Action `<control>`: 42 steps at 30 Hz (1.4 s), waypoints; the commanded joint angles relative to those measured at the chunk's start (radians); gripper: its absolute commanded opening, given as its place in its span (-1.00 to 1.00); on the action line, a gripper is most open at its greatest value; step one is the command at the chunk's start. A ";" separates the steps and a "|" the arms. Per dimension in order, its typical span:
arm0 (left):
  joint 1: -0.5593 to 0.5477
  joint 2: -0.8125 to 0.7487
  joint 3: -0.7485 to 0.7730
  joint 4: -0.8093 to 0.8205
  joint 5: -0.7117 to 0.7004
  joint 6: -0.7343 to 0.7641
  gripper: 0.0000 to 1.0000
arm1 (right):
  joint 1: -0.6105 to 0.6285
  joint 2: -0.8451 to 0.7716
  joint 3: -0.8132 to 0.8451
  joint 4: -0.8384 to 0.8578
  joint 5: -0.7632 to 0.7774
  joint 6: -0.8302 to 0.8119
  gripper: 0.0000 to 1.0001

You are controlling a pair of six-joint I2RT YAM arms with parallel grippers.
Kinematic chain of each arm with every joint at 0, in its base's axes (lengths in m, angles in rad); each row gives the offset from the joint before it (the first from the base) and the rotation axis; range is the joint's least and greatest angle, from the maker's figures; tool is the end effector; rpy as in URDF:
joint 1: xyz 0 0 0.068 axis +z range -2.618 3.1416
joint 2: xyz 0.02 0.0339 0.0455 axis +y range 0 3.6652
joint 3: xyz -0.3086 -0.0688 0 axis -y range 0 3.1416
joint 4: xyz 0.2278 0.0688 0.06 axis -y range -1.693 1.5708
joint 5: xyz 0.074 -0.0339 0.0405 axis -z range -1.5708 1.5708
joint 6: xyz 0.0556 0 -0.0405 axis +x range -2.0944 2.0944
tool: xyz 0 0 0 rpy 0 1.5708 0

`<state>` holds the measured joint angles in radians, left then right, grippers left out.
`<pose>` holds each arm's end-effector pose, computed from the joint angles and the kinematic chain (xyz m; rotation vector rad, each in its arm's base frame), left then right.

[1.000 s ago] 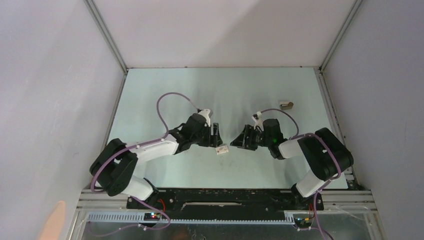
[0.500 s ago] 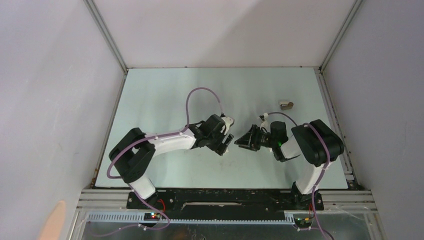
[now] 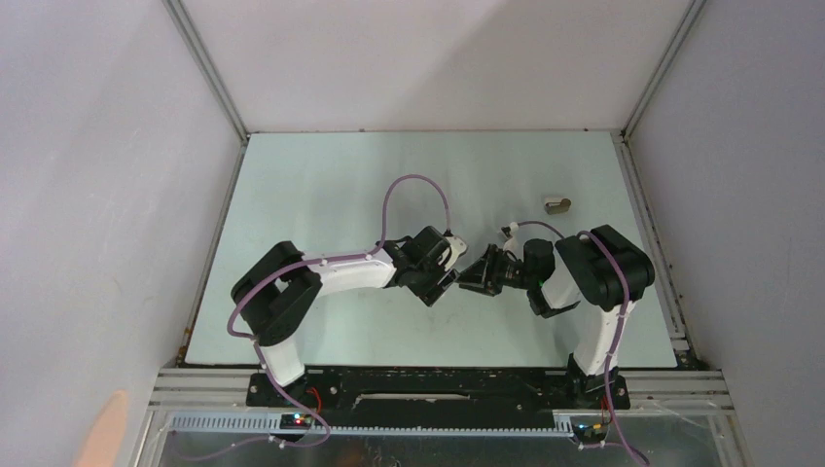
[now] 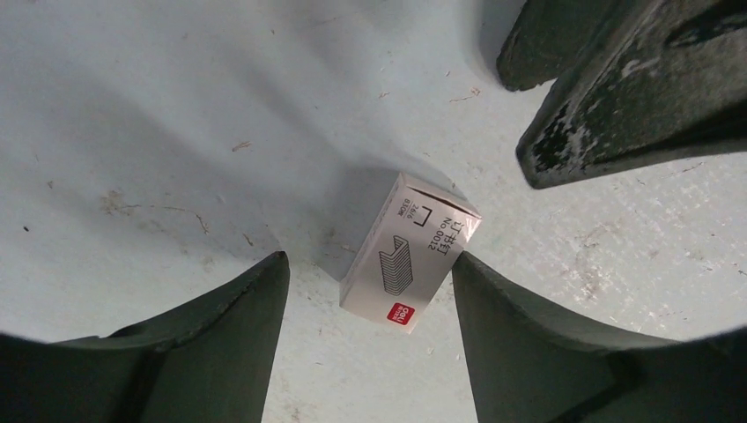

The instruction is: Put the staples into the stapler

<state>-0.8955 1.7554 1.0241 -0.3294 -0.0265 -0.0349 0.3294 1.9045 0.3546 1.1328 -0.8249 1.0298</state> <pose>0.2197 -0.2719 0.1963 1.1014 2.4216 -0.2796 0.2593 0.1318 0.1333 0.1644 2.2533 1.6281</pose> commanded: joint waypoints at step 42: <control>-0.059 -0.078 -0.069 0.147 0.100 0.100 -0.18 | 0.146 0.138 0.169 0.056 -0.179 0.001 -0.19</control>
<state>-0.9367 1.7329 0.9798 -0.2707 0.0242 0.0315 0.4500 2.0243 0.4961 1.1671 -0.9417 1.0393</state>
